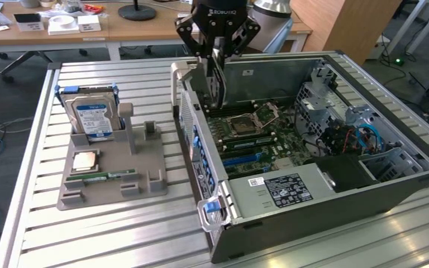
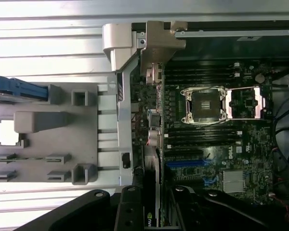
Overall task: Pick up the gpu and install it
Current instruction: 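Pick up the gpu and move the gpu toward the slot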
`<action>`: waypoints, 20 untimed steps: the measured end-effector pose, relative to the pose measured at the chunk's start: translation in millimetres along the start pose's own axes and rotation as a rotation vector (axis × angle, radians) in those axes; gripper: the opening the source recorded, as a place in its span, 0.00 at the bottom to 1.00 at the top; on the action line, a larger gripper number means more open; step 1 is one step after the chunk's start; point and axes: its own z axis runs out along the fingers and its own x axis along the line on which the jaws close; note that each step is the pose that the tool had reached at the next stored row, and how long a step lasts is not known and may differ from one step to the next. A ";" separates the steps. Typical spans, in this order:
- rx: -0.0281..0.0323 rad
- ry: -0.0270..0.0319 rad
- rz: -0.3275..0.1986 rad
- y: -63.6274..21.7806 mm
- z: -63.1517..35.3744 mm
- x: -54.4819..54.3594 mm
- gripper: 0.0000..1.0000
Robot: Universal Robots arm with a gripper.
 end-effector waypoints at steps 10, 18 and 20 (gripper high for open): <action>-0.0002 0.0000 0.000 1.7 0.8 -29.0 0.26; -0.0002 0.0000 0.000 2.9 1.3 -47.9 0.26; -0.0002 0.0000 0.000 3.1 1.4 -52.5 0.26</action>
